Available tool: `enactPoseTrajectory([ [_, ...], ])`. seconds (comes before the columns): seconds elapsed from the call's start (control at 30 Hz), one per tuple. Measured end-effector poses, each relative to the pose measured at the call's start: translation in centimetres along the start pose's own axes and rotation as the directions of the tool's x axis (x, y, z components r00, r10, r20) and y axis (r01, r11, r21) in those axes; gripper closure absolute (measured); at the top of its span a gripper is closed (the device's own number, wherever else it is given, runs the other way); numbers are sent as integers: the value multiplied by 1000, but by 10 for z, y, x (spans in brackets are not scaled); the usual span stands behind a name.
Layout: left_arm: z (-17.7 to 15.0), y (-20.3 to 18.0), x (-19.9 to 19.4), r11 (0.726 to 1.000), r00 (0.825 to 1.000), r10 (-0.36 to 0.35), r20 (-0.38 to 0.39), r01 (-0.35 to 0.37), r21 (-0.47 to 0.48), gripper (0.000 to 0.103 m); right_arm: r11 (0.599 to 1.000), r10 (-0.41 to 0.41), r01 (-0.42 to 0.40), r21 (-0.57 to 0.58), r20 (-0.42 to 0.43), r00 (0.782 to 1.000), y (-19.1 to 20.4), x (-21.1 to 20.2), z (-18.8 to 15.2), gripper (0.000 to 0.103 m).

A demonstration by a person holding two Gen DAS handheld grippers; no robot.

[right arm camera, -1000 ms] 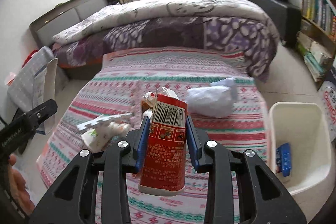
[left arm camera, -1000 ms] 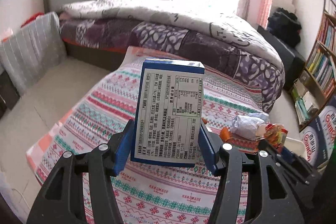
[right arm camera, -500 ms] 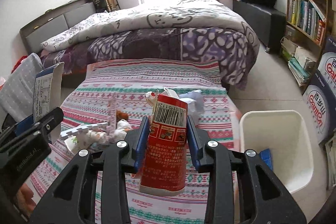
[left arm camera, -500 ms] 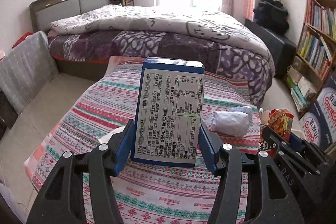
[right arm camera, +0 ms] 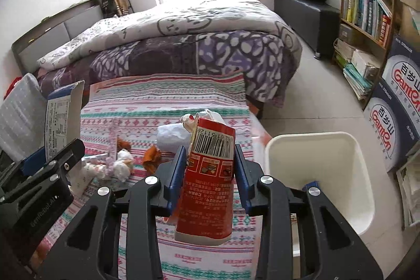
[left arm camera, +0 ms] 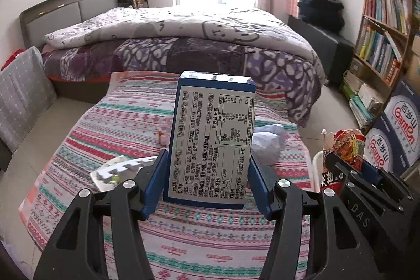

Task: Collect trash
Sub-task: 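Carry the red tube and carton to the white bin and release both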

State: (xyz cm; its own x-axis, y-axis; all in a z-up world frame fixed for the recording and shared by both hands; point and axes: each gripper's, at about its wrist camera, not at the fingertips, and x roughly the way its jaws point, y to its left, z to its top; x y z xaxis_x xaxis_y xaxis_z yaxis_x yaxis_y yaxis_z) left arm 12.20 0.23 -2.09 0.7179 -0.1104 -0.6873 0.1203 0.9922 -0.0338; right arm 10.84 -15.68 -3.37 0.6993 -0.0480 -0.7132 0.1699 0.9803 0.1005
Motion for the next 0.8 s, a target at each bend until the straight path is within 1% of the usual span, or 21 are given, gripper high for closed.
enactPoseTrajectory([
  [0.07, -1, -6, 1, 1000, 1000, -13, -2, 13, -10, 46, 1000, -14, 14, 7, 3, 1000, -7, -2, 1, 69],
  [0.1, -2, -8, 2, 999, 1000, -26, -2, 26, -31, 46, 1000, -24, 24, 11, 5, 1000, -12, -3, 1, 69],
  [0.13, -4, -12, 6, 996, 998, -54, -16, 52, -66, 46, 999, -31, 31, 15, 4, 999, -16, -3, 1, 69],
  [0.17, -6, -15, 9, 996, 997, -64, -29, 62, -69, 46, 999, -40, 40, 23, 2, 999, -21, -3, 2, 68],
  [0.3, -12, -34, 17, 997, 996, -71, -44, 70, -35, 46, 995, -82, 83, 58, -18, 996, -44, 0, 3, 68],
  [0.5, -14, -57, 20, 995, 994, -98, -50, 98, -3, 46, 985, -156, 157, 75, -30, 987, -78, -2, 1, 67],
  [0.7, -17, -83, 21, 990, 990, -129, -60, 132, 45, 46, 973, -198, 204, 111, -55, 979, -111, -2, -2, 66],
  [0.8, -18, -98, 21, 986, 987, -147, -63, 151, 73, 46, 965, -215, 222, 138, -64, 974, -127, -4, -2, 61],
])
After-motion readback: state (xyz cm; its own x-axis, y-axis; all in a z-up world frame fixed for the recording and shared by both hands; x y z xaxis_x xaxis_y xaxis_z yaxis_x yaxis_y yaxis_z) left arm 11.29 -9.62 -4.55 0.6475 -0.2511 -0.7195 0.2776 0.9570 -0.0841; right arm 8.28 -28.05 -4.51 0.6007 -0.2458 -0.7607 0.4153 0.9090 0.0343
